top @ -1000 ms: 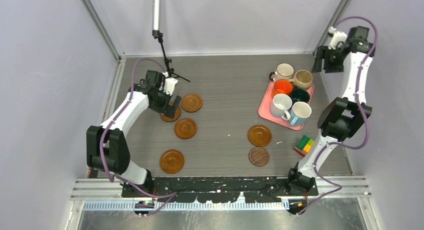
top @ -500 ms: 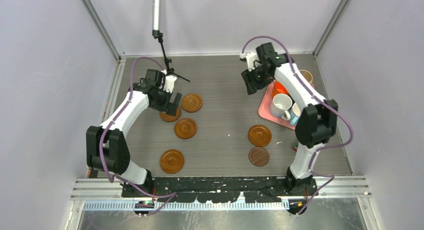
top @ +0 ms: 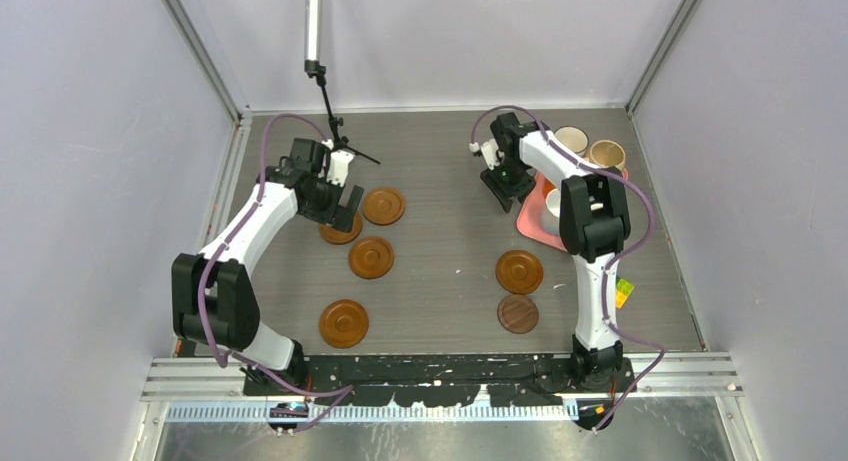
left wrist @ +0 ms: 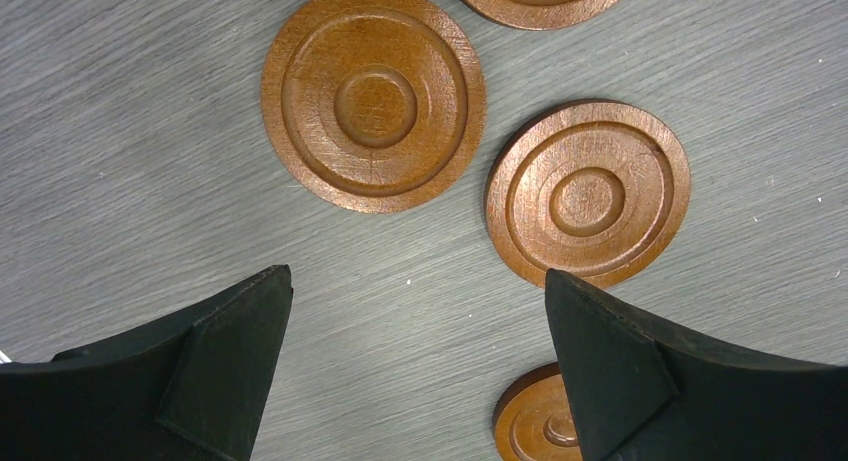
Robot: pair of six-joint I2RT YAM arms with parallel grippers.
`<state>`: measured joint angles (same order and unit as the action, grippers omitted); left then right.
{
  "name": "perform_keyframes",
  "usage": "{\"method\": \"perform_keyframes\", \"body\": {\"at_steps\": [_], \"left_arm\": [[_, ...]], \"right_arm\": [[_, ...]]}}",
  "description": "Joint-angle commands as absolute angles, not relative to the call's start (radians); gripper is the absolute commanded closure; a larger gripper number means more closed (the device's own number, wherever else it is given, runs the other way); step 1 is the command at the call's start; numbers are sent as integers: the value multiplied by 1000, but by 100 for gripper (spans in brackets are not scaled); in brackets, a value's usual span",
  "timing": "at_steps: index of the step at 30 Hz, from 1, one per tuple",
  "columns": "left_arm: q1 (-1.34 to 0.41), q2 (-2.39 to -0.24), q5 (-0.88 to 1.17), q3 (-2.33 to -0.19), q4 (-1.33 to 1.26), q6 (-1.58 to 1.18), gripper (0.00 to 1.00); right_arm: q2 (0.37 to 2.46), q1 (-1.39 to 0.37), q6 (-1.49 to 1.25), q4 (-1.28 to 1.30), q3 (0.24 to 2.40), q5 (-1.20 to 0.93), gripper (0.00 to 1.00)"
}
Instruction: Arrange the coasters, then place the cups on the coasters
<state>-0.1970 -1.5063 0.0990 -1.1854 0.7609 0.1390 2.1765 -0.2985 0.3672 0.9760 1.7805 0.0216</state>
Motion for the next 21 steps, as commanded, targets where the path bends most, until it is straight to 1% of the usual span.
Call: {"method": "perform_keyframes", "body": {"at_steps": [1, 8, 13, 17, 21], "left_arm": [[-202, -1470, 125, -1194, 749, 157, 0], [-210, -1459, 130, -1165, 729, 202, 0], [-228, -1438, 125, -1134, 713, 222, 0], [-233, -1440, 126, -1130, 712, 226, 0], [-235, -1448, 126, -1144, 713, 232, 0]], "right_arm": [[2179, -297, 441, 1044, 1808, 64, 49], [2143, -273, 467, 1094, 1697, 44, 54], [2094, -239, 454, 1079, 1611, 29, 54], [2068, -244, 421, 1062, 1658, -34, 54], [2058, -265, 390, 1031, 1748, -39, 54]]}}
